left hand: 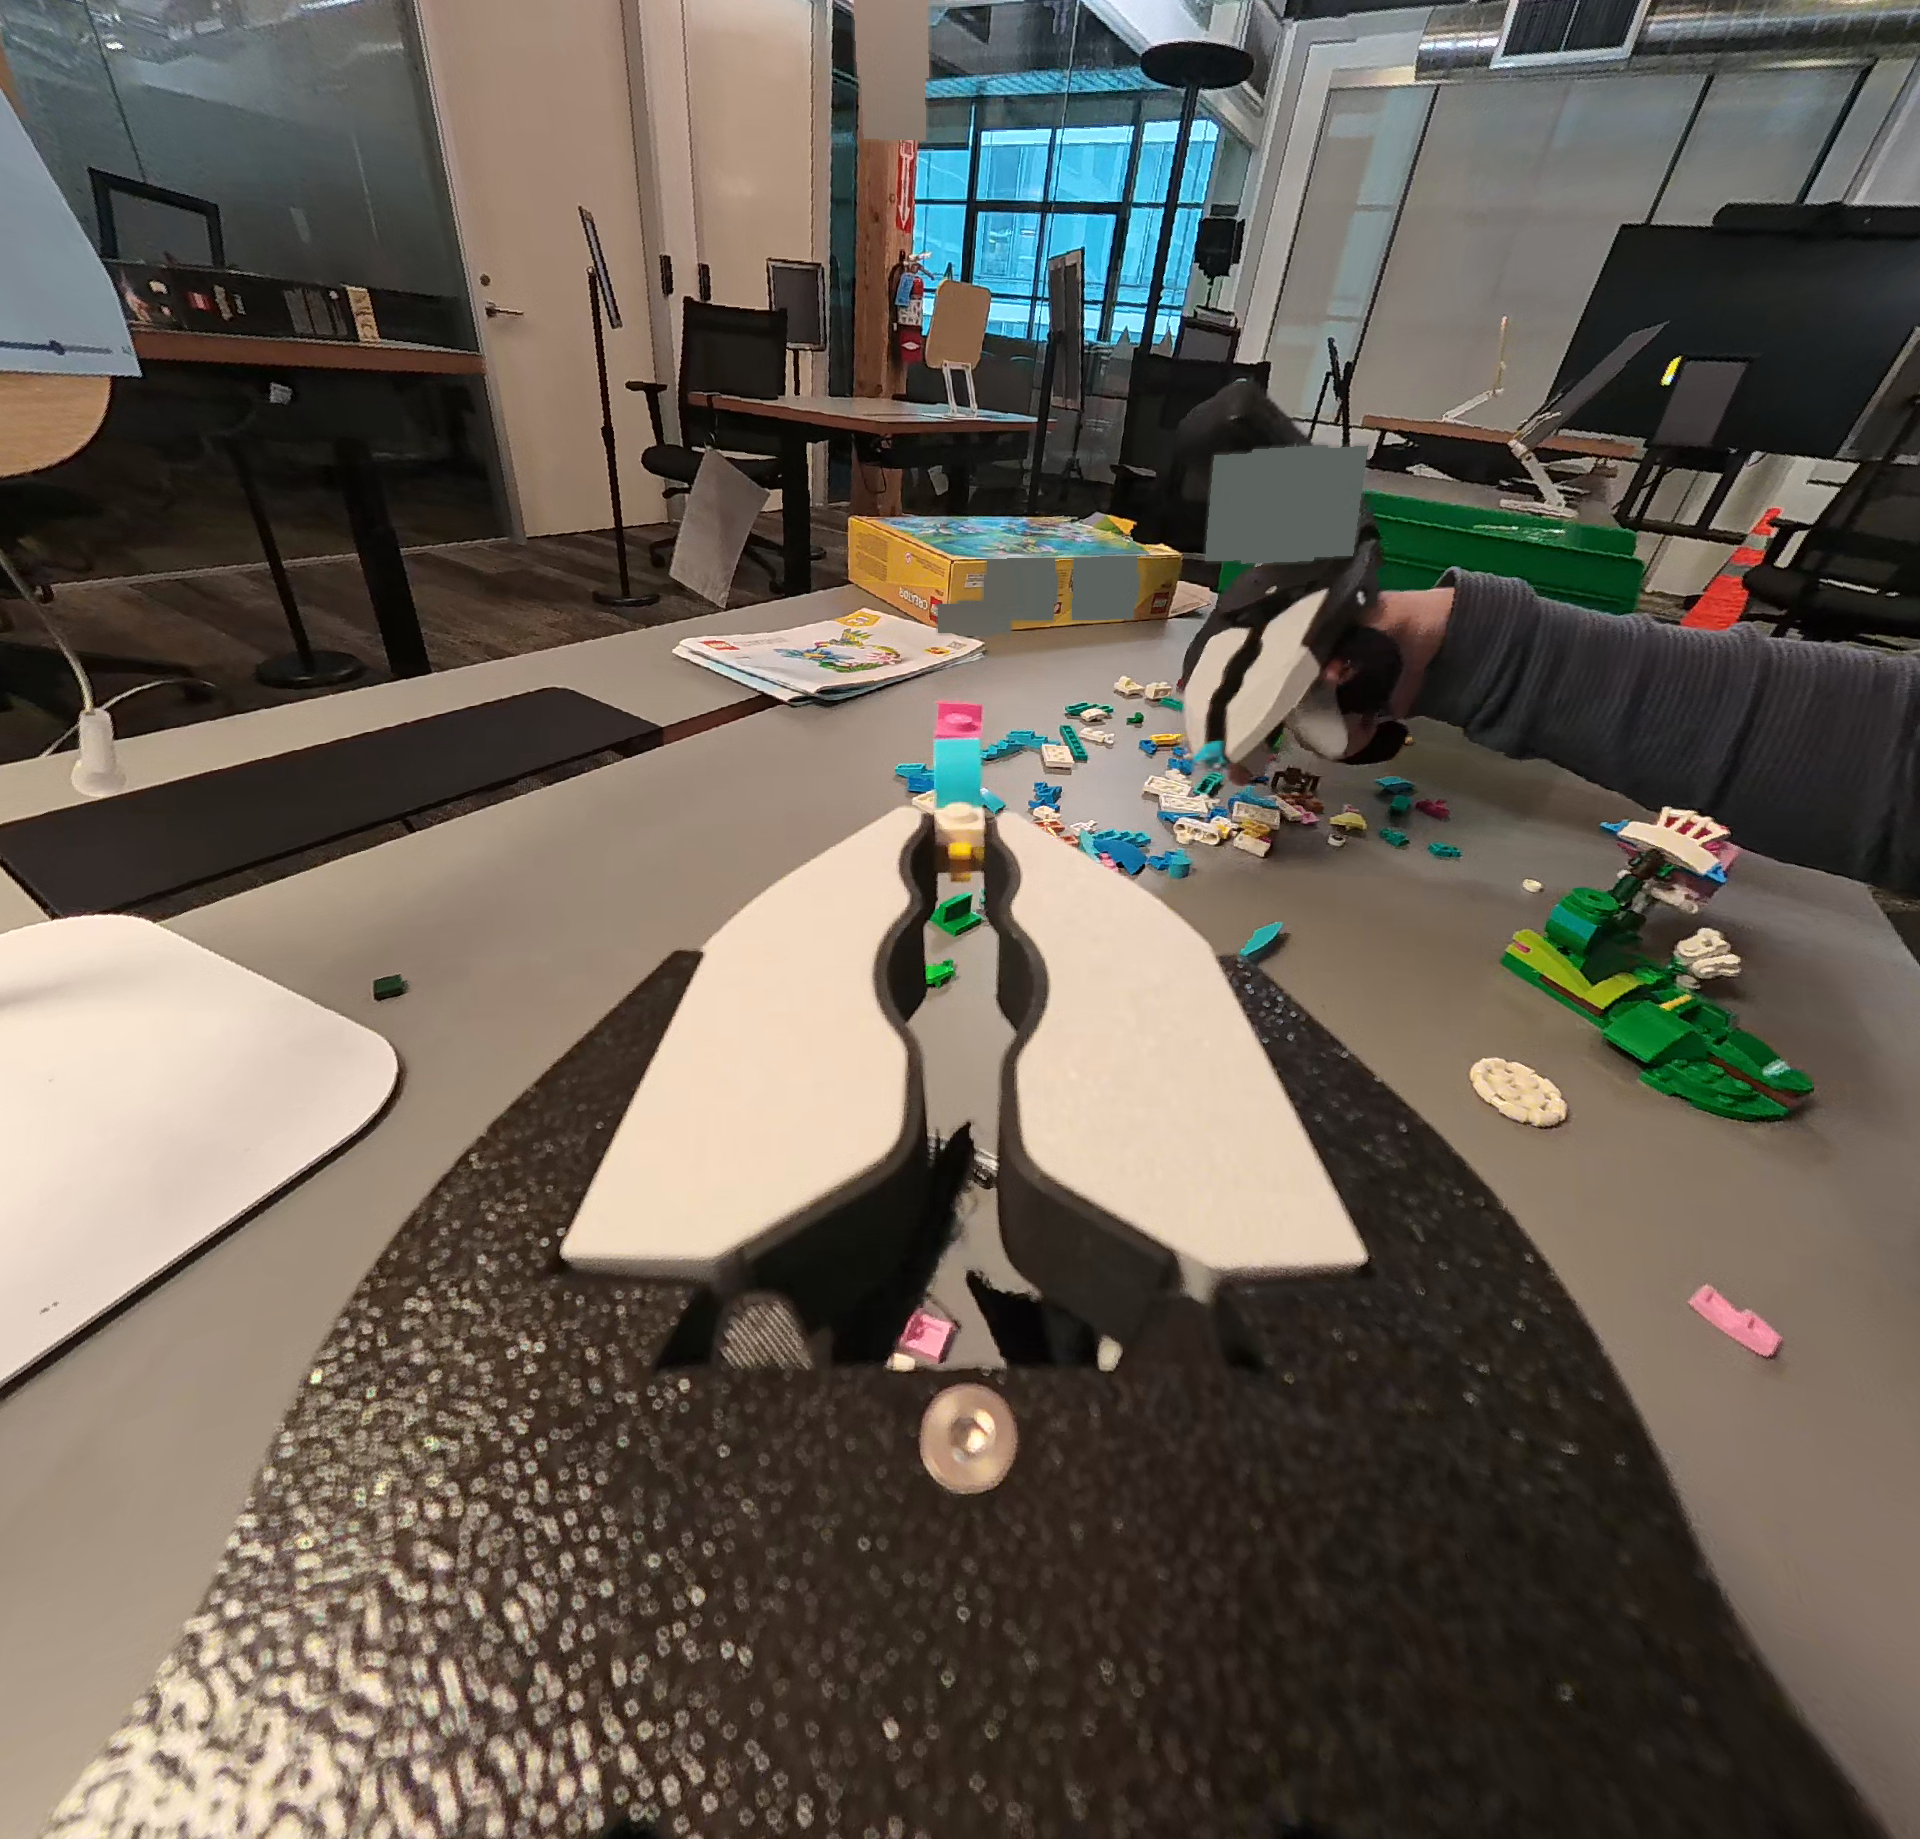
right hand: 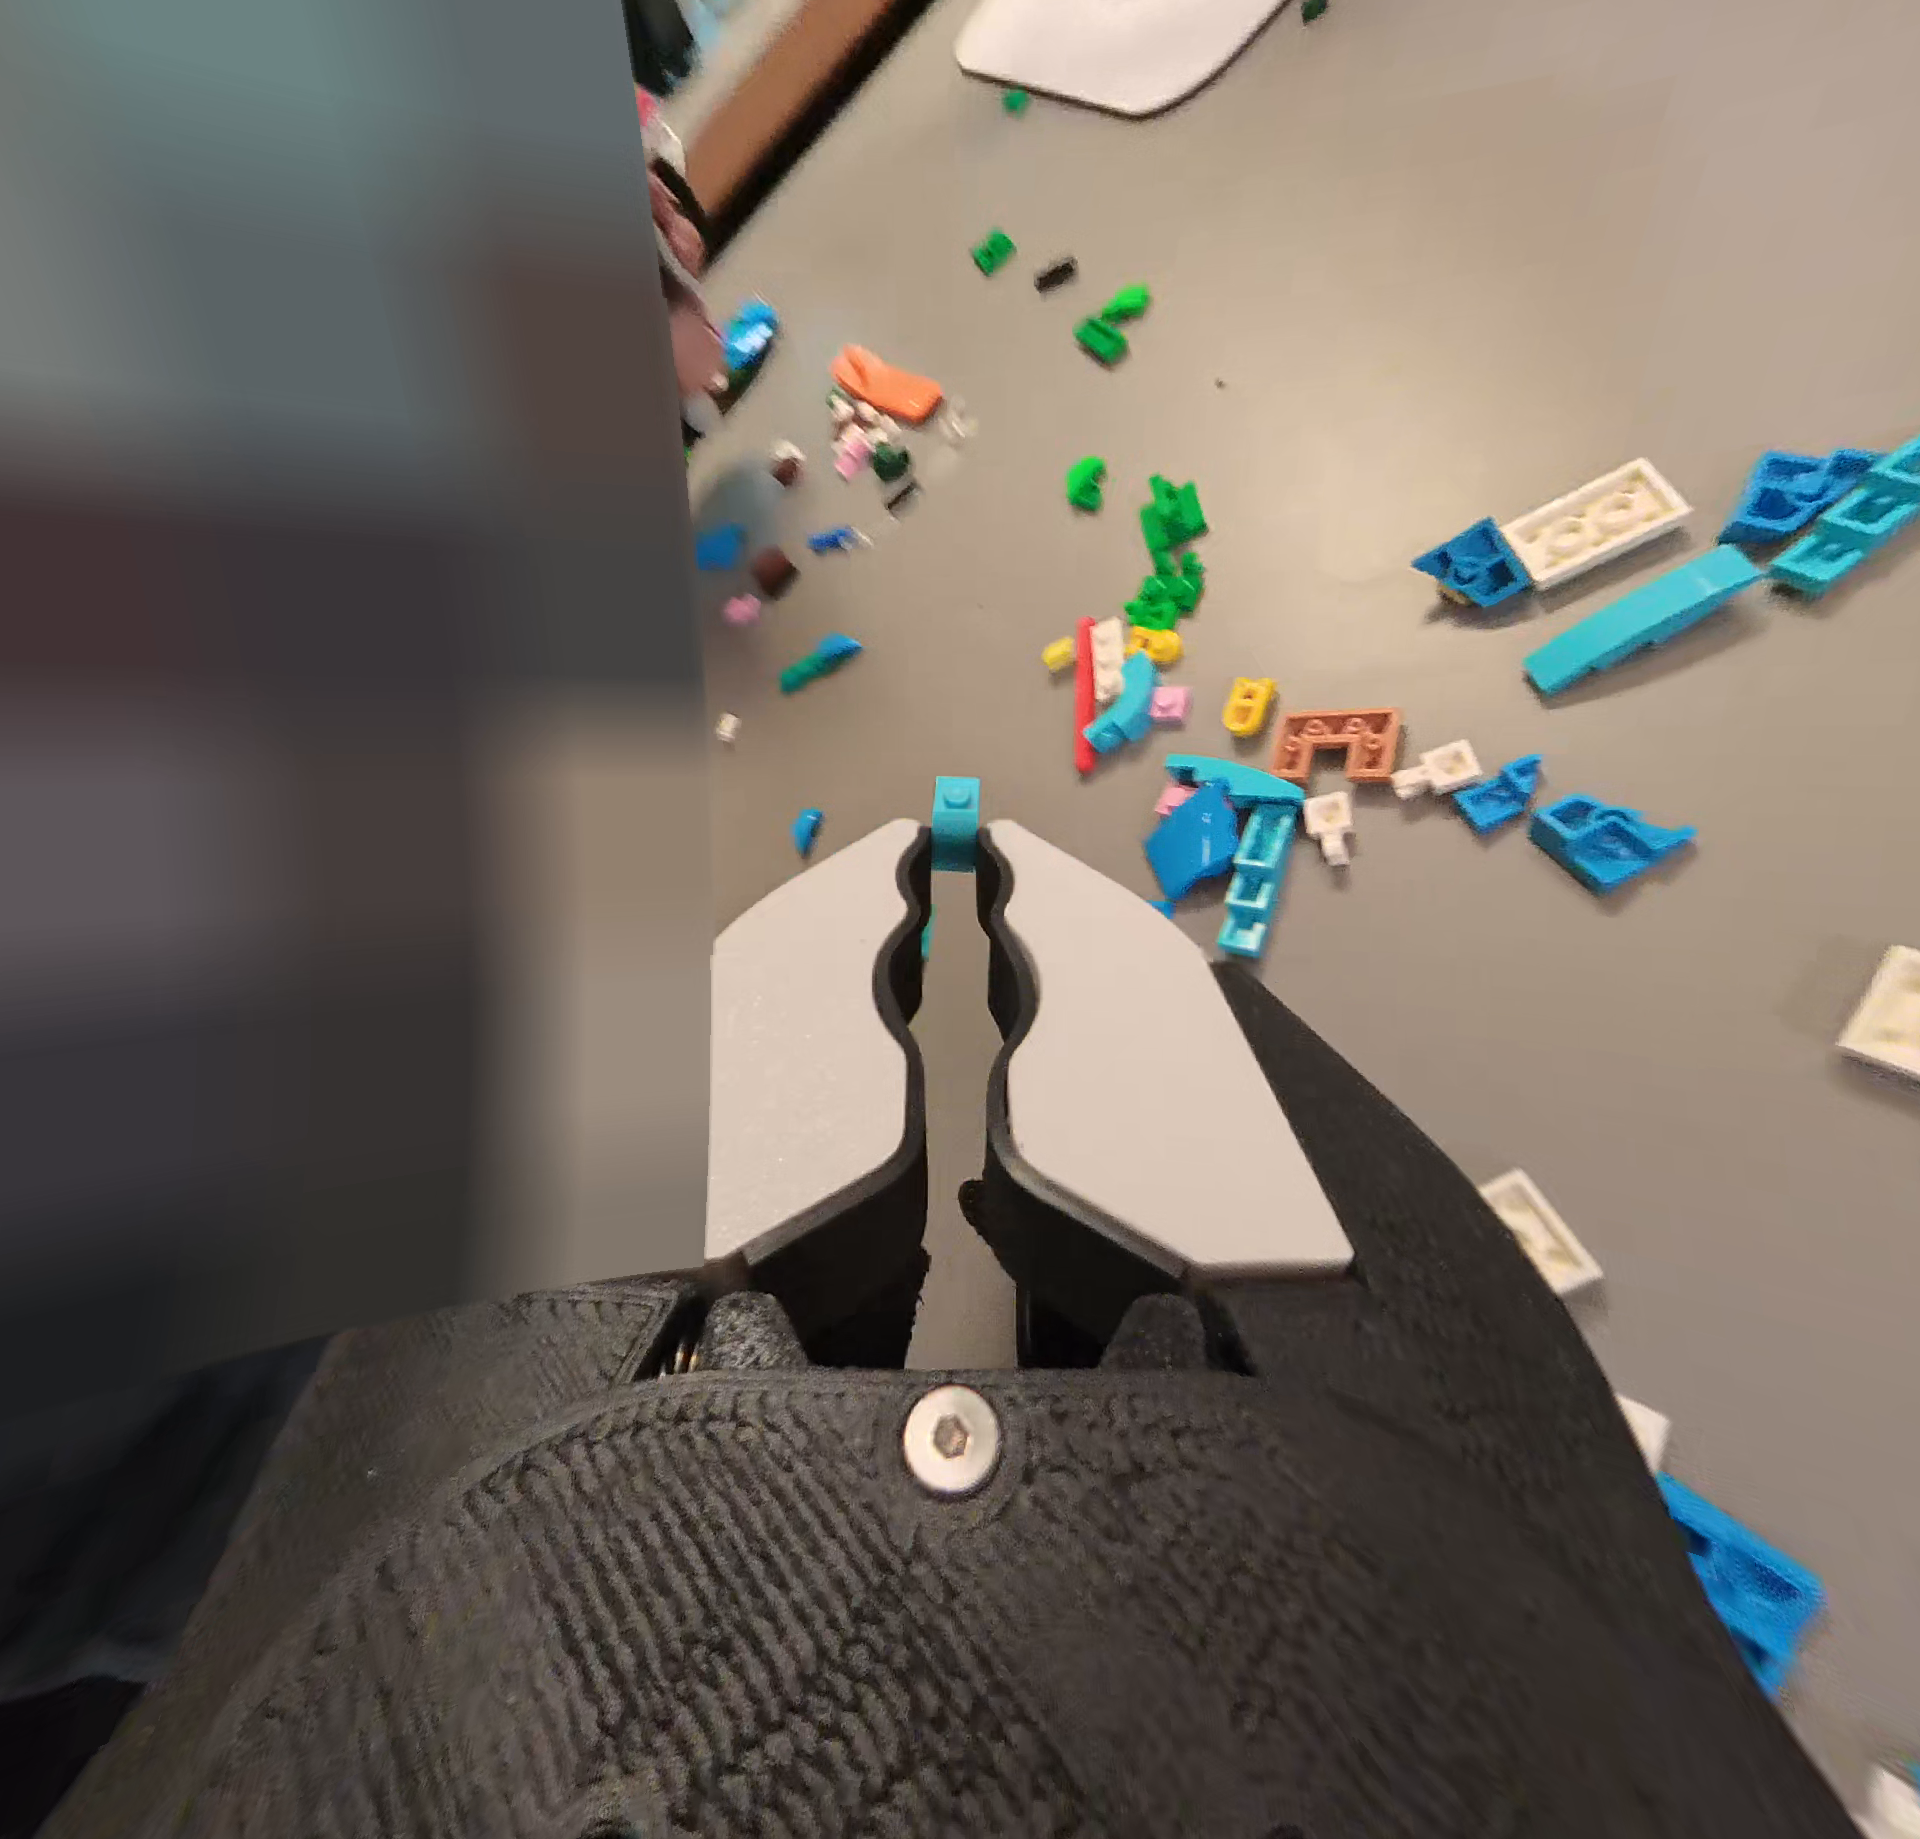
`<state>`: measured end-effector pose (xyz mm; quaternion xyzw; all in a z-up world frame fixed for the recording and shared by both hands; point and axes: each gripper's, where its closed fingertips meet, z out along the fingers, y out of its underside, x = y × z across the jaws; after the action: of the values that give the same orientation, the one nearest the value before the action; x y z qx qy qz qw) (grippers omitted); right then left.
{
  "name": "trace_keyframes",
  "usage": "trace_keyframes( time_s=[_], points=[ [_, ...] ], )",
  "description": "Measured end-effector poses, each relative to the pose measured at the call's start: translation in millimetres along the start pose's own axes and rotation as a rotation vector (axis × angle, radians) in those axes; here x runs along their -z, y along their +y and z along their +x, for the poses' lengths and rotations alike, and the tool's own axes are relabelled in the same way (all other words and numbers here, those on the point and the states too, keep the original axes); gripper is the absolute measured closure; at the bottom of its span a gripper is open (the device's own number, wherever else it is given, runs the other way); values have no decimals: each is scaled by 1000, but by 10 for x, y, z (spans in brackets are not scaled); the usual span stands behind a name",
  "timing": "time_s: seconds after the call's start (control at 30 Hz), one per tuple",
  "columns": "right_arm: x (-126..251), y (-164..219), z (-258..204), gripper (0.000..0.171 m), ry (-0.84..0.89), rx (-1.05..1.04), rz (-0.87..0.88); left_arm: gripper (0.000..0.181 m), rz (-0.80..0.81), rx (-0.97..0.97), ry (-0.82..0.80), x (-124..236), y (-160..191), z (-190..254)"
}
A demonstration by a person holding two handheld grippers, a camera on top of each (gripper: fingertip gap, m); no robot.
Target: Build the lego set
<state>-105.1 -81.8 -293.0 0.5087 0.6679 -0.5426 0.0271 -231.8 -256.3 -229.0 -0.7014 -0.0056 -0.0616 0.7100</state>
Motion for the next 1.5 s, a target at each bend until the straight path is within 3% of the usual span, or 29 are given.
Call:
trace_keyframes(
  time_s=[0.17, 0.27, 0.6, 0.77, 0.9, 1.13, 1.27, 1.37, 1.5],
  points=[
    [2, 9, -134, 165, -91, -39, 1, 173, 0, -4, 4, 1, -8, 11],
    [-77, 86, -36, 165, 10, 16, -64, 173, 2, -4, 2, 5, -13, 6],
    [-650, 297, 87, 165, 293, 491, -385, 173, 18, -34, -59, 125, -103, -128],
    [-746, 275, 140, 165, 335, 558, -426, 173, 45, -66, -164, 337, -229, -341],
    [-748, 266, 131, 152, 360, 591, -451, 174, 66, -68, -219, 466, -289, -461],
    [-430, 145, -236, 147, 422, 624, -327, 174, 108, -40, -235, 548, -348, -512],
    [-455, 213, -577, 147, 433, 722, -350, 173, 95, -60, -216, 496, -344, -444],
    [-404, 171, -734, 147, 510, 805, -353, 173, 92, -76, -211, 482, -351, -414],
    [-127, -21, -804, 149, 685, 818, -183, 173, 110, -62, -197, 471, -366, -393]
  ],
)
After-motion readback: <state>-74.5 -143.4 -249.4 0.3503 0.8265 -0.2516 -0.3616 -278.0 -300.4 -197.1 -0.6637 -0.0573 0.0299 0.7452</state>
